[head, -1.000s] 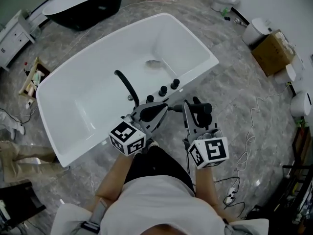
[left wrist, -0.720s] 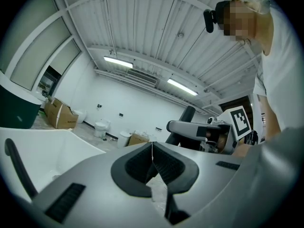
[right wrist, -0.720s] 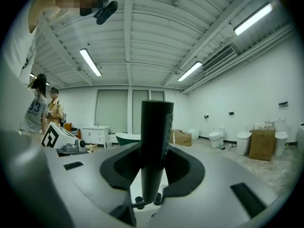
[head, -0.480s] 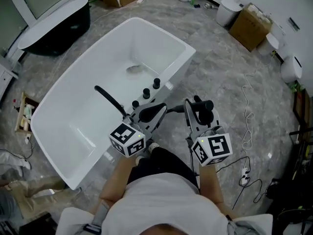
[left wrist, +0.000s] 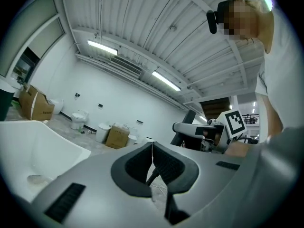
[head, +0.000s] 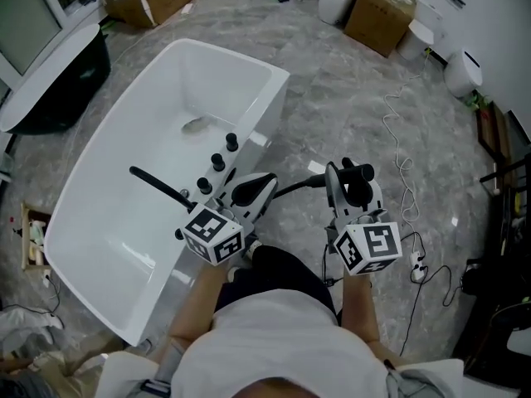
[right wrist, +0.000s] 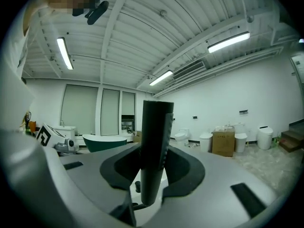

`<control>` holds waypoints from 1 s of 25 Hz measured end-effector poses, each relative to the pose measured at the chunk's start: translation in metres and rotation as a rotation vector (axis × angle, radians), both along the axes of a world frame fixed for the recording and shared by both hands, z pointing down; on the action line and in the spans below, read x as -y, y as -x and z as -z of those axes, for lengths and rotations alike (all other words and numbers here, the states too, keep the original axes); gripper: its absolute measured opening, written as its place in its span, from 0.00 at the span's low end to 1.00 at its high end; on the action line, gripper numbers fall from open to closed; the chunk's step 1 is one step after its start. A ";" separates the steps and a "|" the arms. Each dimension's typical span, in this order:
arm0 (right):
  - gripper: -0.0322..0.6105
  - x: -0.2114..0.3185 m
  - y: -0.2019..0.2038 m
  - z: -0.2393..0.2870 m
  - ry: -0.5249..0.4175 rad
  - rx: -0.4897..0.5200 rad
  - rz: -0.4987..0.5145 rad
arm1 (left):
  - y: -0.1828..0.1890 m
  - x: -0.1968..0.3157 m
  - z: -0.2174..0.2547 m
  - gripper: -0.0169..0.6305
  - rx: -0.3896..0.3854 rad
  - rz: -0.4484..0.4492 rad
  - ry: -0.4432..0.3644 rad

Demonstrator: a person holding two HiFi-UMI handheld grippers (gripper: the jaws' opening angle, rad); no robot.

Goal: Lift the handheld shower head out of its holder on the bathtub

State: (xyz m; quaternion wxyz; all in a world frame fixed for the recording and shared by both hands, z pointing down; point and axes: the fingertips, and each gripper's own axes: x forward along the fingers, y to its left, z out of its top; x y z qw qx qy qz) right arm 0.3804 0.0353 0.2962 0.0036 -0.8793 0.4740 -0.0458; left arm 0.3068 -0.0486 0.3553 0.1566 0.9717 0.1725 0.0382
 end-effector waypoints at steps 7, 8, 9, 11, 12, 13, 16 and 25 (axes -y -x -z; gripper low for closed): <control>0.26 -0.055 -0.017 -0.006 -0.005 0.033 -0.118 | -0.023 -0.041 -0.001 0.04 -0.005 -0.106 0.009; 0.26 -0.062 -0.019 -0.007 -0.008 0.043 -0.133 | -0.025 -0.048 0.000 0.04 -0.005 -0.121 0.010; 0.26 -0.070 -0.020 -0.009 -0.011 0.053 -0.147 | -0.027 -0.054 0.000 0.04 -0.005 -0.135 0.011; 0.26 -0.083 -0.021 -0.013 -0.022 0.079 -0.173 | -0.029 -0.065 -0.001 0.04 -0.004 -0.161 0.015; 0.26 -0.089 -0.021 -0.016 -0.025 0.091 -0.185 | -0.031 -0.071 -0.002 0.04 -0.002 -0.172 0.017; 0.26 -0.094 -0.021 -0.019 -0.024 0.098 -0.196 | -0.032 -0.076 -0.002 0.04 0.000 -0.183 0.017; 0.26 -0.107 -0.024 -0.027 -0.014 0.116 -0.226 | -0.034 -0.088 -0.003 0.04 0.004 -0.216 0.016; 0.26 -0.113 -0.027 -0.041 0.001 0.134 -0.279 | -0.031 -0.098 -0.005 0.04 0.013 -0.248 0.009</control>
